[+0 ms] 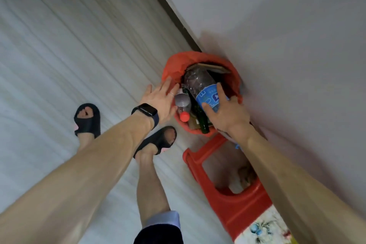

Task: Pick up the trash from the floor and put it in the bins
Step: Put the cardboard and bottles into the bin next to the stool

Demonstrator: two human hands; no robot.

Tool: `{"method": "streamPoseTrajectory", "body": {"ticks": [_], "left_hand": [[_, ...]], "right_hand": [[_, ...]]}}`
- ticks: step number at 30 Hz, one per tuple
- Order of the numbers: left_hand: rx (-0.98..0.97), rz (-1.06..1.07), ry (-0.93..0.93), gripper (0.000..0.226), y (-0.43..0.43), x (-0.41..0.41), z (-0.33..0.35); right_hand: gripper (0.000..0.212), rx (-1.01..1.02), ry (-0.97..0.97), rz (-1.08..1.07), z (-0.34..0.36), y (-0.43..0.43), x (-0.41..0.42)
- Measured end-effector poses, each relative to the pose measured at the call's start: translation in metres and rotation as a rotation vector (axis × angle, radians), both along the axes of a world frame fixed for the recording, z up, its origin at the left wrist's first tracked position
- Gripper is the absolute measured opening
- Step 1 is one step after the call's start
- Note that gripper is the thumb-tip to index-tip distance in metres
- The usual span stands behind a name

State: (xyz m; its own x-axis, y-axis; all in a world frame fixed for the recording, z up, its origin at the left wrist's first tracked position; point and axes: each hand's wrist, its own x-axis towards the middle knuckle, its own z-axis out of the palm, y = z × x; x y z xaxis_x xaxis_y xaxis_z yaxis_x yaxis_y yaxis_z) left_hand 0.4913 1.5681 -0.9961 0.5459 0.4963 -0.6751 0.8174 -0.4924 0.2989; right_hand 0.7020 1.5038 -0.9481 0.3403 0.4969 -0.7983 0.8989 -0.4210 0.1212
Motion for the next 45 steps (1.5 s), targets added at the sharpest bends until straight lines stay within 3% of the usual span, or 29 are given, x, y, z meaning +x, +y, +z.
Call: {"method": "streamPoseTrajectory", "body": {"ticks": [5, 9, 16, 24, 37, 41, 45], "left_hand": [[-0.017, 0.022, 0.015, 0.080, 0.009, 0.000, -0.021], [-0.021, -0.019, -0.012, 0.082, 0.011, -0.003, -0.033], [0.040, -0.209, -0.021, 0.077, 0.026, -0.012, -0.040], [0.080, -0.187, -0.023, 0.099, 0.013, -0.020, -0.056], [0.054, -0.177, -0.122, 0.088, 0.013, -0.025, -0.062], [0.045, -0.194, -0.122, 0.081, 0.008, -0.020, -0.060], [0.093, -0.159, -0.105, 0.076, 0.012, -0.022, -0.060]], "right_hand": [[0.100, -0.074, 0.061, 0.113, -0.024, 0.035, -0.012], [0.096, -0.131, 0.087, 0.189, -0.021, 0.061, -0.025], [0.098, -0.081, 0.026, 0.120, -0.065, 0.055, -0.062], [0.090, -0.110, 0.020, 0.238, -0.074, 0.079, -0.051], [0.122, -0.138, -0.077, 0.220, -0.116, 0.072, -0.060], [0.111, -0.253, -0.071, 0.314, -0.118, 0.087, -0.073], [0.115, -0.117, -0.072, 0.187, -0.127, 0.080, -0.066]]}}
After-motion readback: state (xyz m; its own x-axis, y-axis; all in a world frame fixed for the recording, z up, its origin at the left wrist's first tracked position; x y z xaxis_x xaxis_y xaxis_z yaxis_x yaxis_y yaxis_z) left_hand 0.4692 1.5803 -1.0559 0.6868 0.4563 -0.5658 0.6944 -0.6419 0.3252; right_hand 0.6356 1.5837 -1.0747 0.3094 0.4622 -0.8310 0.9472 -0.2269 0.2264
